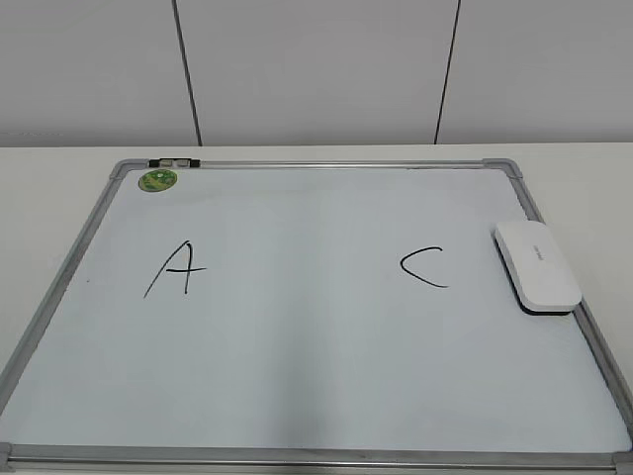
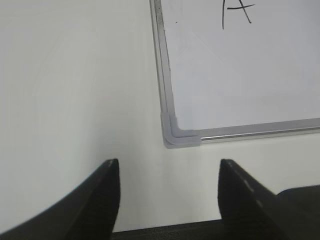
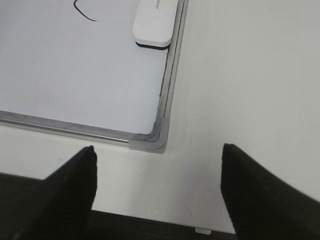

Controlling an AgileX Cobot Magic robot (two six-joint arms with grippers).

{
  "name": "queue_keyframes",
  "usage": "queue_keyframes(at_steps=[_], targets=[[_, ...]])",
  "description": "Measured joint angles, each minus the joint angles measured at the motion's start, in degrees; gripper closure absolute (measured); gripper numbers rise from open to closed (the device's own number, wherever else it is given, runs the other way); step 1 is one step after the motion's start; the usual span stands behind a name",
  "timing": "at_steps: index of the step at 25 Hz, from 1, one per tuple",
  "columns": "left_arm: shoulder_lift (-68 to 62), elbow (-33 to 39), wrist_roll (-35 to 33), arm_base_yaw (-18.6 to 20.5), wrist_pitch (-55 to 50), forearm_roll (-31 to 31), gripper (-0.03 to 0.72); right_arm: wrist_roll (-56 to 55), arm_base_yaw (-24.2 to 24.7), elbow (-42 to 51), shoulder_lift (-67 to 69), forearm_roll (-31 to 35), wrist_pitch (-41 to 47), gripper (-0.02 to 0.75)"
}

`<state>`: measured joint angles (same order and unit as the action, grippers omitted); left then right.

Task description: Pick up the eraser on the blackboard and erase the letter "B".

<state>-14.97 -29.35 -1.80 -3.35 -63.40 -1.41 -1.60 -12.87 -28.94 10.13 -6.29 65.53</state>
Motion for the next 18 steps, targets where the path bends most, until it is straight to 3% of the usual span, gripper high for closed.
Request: queue_keyframes(at_steps=[18], targets=[[0.0,0.0,0.1,0.0,0.26,0.13,0.272,0.0,0.0,0.0,0.0,0.0,-0.11,0.146]])
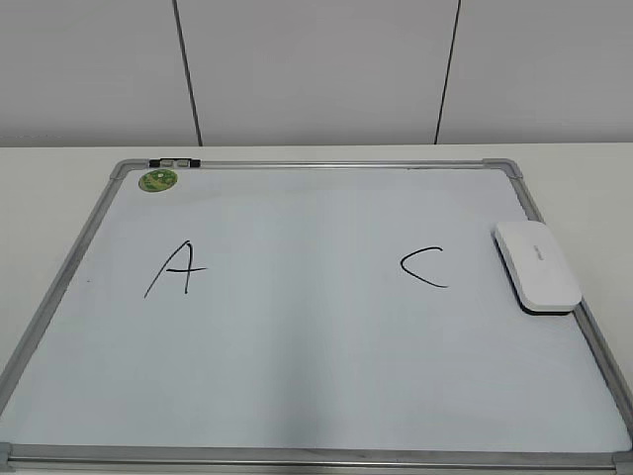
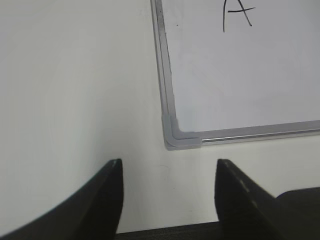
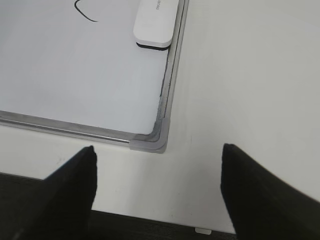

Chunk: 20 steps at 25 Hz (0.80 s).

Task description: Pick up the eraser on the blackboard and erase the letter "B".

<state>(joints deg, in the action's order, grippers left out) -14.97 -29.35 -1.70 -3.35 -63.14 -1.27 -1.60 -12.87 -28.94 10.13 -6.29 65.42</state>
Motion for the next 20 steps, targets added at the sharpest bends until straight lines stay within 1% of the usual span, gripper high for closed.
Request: queue_keyframes(at_steps=[3,5,9,13,15,20], targets=[[0.12,0.0,0.0,0.0,0.11,0.0,0.281,0.0,0.12,0.0,-0.14,0.0,-0.05,0.146],[1.04,0.0,0.0,0.39,0.11,0.0,0.29,0.0,1.91,0.0,-0.93,0.0,-0.05,0.146],[4.14,0.0,0.0,2.74,0.11,0.0,0.308,0.0,8.46,0.0,-2.69,0.0,-0.05,0.146],[7.92,0.0,0.0,4.15,0.11,0.0,0.326,0.0,13.14,0.0,-5.51,0.0,-0.05,0.146],[10.18,0.0,0.0,4.38,0.11,0.0,0.33,0.0,14.26,0.0,-7.53,0.0,-0.05,0.146],[14.33,0.0,0.0,4.47,-0.12,0.0,0.333,0.0,14.36,0.0,-10.97,0.0,-0.05,0.146]])
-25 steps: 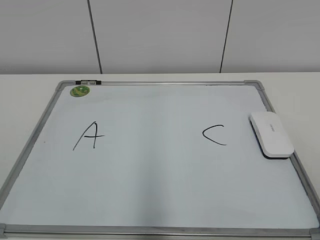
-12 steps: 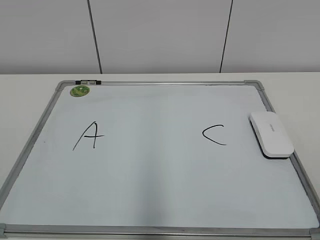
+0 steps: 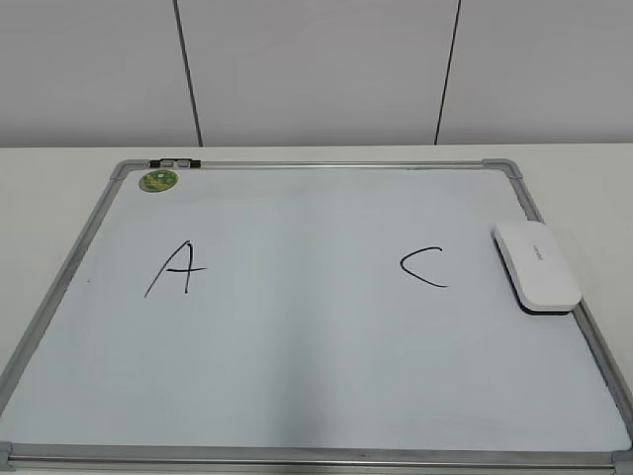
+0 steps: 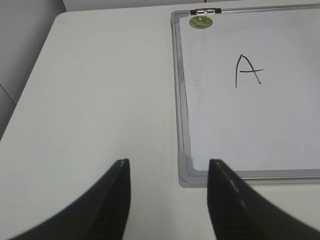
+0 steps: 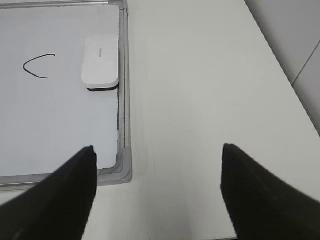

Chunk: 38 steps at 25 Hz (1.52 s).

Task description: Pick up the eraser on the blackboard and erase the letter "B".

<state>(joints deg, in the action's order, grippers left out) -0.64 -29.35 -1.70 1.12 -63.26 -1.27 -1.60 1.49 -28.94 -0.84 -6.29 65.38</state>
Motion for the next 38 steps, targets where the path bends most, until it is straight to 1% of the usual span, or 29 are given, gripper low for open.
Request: queue_keyframes(at_steps=[7,20,38], targets=[[0.02,0.0,0.0,0.0,-0.11,0.0,0.353,0.0,0.27,0.0,-0.23,-0.13,0.0,0.146],[0.02,0.0,0.0,0.0,-0.11,0.0,0.431,0.0,0.27,0.0,-0.23,-0.13,0.0,0.146],[0.02,0.0,0.0,0.0,-0.11,0.0,0.44,0.0,0.27,0.0,-0.23,-0.13,0.0,0.146]])
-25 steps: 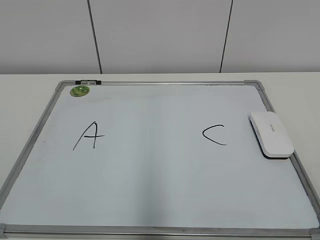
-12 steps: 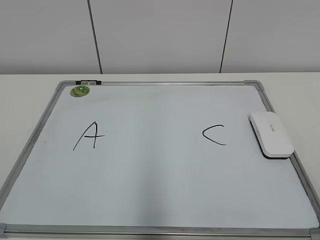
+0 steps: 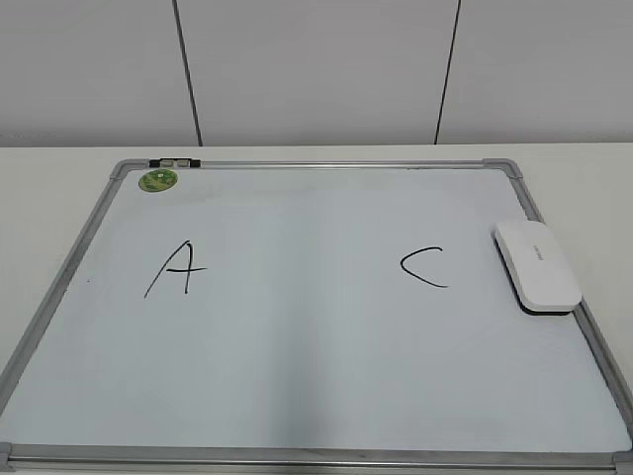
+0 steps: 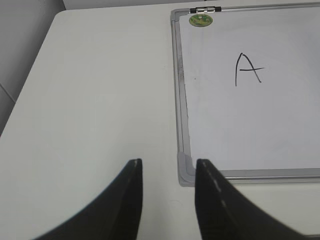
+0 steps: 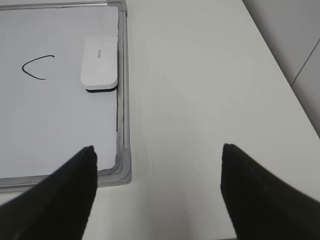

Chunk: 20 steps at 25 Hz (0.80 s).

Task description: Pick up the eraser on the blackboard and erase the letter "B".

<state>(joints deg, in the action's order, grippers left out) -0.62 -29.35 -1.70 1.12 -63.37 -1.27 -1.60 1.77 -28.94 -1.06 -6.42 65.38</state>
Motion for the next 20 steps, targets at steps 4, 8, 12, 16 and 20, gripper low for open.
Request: queue_keyframes(at_steps=[4,8,12,16,20], targets=[[0.0,0.0,0.0,0.0,0.0,0.0,0.44,0.0,0.0,0.0,0.0,0.0,0.0,0.146],[0.0,0.0,0.0,0.0,0.0,0.0,0.44,0.0,0.0,0.0,0.0,0.0,0.0,0.146],[0.0,0.0,0.0,0.0,0.0,0.0,0.44,0.0,0.0,0.0,0.0,0.0,0.0,0.146],[0.0,0.0,0.0,0.0,0.0,0.0,0.44,0.0,0.0,0.0,0.0,0.0,0.0,0.146],[0.0,0.0,0.0,0.0,0.0,0.0,0.44,0.0,0.0,0.0,0.0,0.0,0.0,0.146]])
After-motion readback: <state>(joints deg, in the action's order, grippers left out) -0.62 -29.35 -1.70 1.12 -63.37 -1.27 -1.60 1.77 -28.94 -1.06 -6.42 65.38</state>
